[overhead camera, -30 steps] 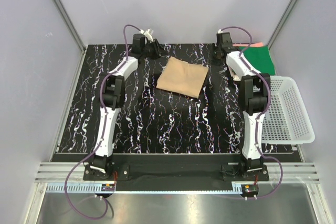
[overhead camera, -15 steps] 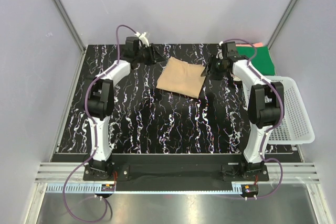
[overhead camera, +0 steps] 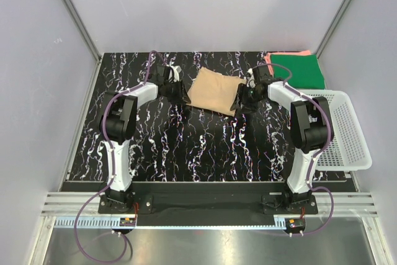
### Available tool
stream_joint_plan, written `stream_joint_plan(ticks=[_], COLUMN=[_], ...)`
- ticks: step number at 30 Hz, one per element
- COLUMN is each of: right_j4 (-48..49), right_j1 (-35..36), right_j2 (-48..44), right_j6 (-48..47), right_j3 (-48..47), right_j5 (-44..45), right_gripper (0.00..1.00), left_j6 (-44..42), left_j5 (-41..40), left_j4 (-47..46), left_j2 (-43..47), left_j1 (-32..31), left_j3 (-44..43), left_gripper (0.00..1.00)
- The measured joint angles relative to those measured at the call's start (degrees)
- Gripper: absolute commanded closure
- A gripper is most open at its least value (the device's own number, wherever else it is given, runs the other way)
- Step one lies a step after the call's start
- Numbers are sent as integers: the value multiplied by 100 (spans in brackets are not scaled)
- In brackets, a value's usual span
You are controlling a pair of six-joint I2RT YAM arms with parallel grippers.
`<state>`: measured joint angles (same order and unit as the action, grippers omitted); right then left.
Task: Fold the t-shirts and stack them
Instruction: Fold the tshirt
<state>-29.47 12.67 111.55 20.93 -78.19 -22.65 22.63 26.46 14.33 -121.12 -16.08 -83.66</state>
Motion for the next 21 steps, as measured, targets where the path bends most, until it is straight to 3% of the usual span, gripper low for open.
stream_joint_plan(ticks=[5, 9, 14, 15, 16, 21], right_j4=[219, 446, 695, 793, 898, 1198], right_j1=[-2, -2, -2, -2, -4, -11], right_j2=[144, 251, 308, 308, 306, 225], right_j6=[-44, -76, -57, -39, -26, 9], right_j3=[79, 280, 501, 553, 608, 831], right_j5=[-70, -85, -173, -214, -249, -334], right_gripper=[61, 68, 87, 95, 100, 100], left_j6=[-131, -186, -175, -157, -142, -39], left_j5=[-98, -111, -107, -105, -103, -107], left_j4=[68, 127, 212, 219, 219, 243], left_j2=[0, 0, -20, -33, -50, -96], left_j1=[13, 13, 11, 4, 0, -13], left_j3=[13, 13, -46, -68, -85, -52], left_gripper=[66, 68, 90, 100, 100, 100])
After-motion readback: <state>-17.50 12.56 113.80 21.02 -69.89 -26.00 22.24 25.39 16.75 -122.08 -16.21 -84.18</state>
